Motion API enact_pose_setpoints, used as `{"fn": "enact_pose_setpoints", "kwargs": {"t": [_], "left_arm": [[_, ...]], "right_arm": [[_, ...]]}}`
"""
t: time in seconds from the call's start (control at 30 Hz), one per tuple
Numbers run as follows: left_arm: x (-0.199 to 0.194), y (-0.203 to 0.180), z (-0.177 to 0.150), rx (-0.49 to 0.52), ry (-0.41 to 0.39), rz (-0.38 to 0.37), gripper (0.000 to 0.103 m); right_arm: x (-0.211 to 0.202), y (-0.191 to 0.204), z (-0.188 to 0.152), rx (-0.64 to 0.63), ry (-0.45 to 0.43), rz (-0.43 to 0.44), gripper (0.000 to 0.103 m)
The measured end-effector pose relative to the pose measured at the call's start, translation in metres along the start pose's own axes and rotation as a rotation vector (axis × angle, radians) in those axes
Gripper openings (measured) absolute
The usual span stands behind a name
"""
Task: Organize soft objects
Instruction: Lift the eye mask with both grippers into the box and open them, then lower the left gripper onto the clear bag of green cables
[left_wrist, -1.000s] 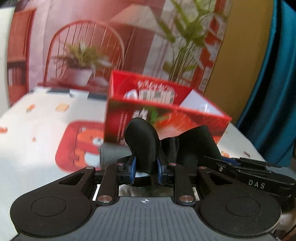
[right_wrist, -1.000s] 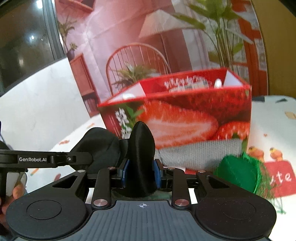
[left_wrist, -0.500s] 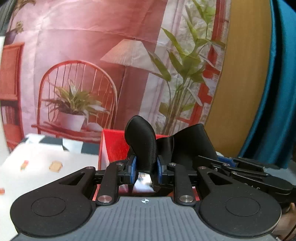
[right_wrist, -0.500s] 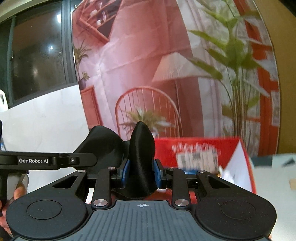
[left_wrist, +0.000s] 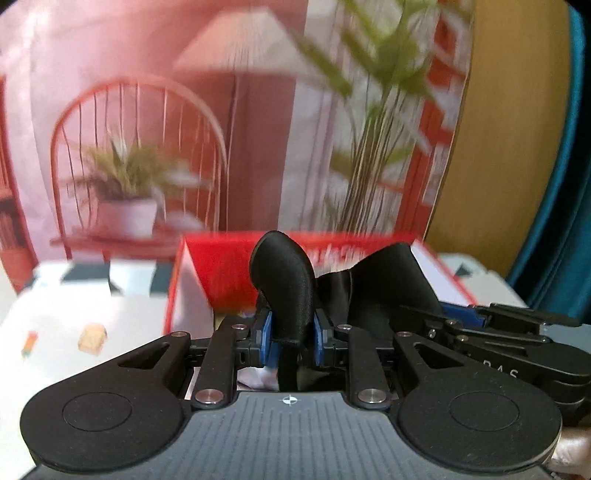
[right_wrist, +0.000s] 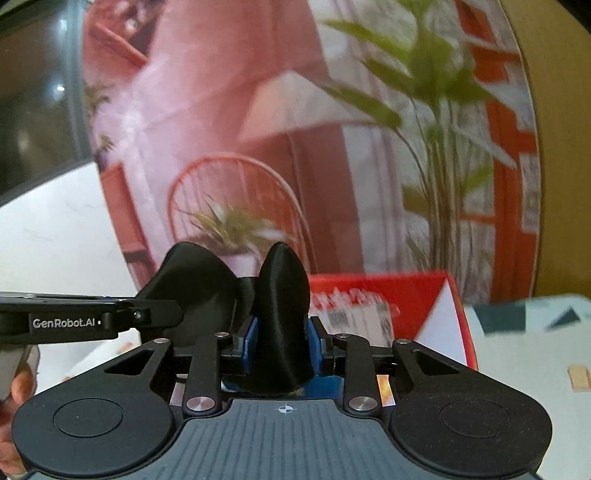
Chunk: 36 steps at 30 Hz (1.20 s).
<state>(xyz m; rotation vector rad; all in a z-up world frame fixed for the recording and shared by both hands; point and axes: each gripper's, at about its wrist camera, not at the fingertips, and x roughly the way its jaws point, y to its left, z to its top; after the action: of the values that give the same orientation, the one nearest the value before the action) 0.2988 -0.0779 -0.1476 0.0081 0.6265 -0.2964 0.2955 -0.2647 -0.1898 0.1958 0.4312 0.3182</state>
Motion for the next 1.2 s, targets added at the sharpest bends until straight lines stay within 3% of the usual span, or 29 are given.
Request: {"fn": "enact_pose_setpoints", "kwargs": {"t": [0.1, 0.2, 0.3, 0.37, 0.43, 0.5, 0.83, 1.2], "left_arm": [[0.017, 0.0, -0.004, 0.022, 0.066, 0.028, 0.024], [0.032, 0.002, -0.008, 0.035, 0.134, 0.037, 0.027], [0.034, 0.007, -0.012, 0.064, 0.144, 0.045, 0.039], [0.029, 0.009, -0.012, 0.085, 0.117, 0.048, 0.052], [0.021, 0.009, -0.01, 0.096, 0.089, 0.05, 0.072], [0.012, 0.007, -0.009, 0.11, 0.06, 0.044, 0.077], [-0.045, 0.01, -0.03, 0.111, -0.028, 0.024, 0.08], [-0.083, 0.029, -0.08, 0.004, -0.016, -0.006, 0.082]], "right_arm": [[0.011, -0.006, -0.009, 0.021, 0.06, -0.029, 0.031], [0.017, -0.006, -0.014, 0.0, 0.091, -0.054, 0.04], [0.016, -0.006, -0.015, -0.029, 0.088, -0.087, 0.048], [0.011, -0.007, -0.015, -0.031, 0.077, -0.097, 0.055], [0.004, -0.008, -0.015, -0.037, 0.061, -0.111, 0.059], [-0.004, -0.008, -0.014, -0.025, 0.047, -0.108, 0.059], [-0.054, 0.014, -0.032, -0.015, -0.047, -0.07, 0.061], [-0.09, 0.041, -0.075, 0.004, -0.044, -0.045, 0.061]]}}
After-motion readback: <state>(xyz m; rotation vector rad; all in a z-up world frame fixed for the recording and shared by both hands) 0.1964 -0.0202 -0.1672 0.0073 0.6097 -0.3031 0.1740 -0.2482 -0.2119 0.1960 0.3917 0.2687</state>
